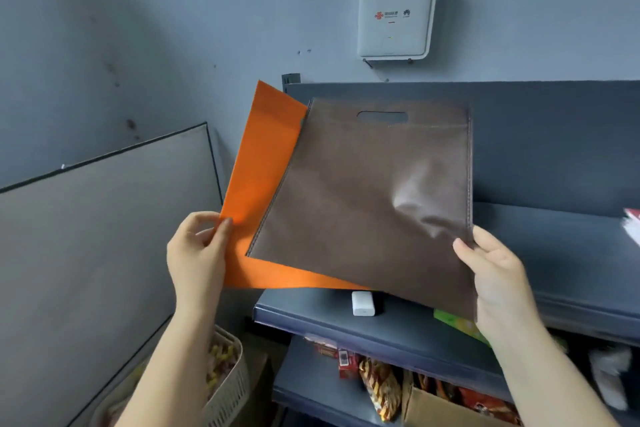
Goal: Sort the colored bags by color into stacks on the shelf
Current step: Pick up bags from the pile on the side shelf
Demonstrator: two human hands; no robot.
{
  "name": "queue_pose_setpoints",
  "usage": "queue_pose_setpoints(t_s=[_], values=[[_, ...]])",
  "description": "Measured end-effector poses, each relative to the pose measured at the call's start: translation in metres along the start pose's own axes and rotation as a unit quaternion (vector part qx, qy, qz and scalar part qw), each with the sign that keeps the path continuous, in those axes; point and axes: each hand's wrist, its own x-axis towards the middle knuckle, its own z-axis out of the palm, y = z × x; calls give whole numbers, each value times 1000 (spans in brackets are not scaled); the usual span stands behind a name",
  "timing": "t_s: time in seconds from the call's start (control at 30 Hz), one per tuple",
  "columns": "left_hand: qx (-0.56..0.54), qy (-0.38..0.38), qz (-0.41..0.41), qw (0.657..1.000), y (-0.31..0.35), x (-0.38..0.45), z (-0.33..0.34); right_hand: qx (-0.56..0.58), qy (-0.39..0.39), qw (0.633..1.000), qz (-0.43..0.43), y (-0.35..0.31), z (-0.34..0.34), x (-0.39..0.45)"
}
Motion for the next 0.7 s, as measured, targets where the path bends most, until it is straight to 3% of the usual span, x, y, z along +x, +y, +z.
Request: queue_pose_setpoints(t_s=[0.27, 0.43, 0.7], values=[[-13, 174, -37, 984, 0, -81, -162, 67, -179, 980, 57, 26, 79, -76], [39, 295, -38, 954, 8, -126, -292, 103, -326, 931, 126, 46, 159, -149], [110, 423, -16, 899, 30, -192, -470, 142, -450, 860, 192, 61, 271, -287]])
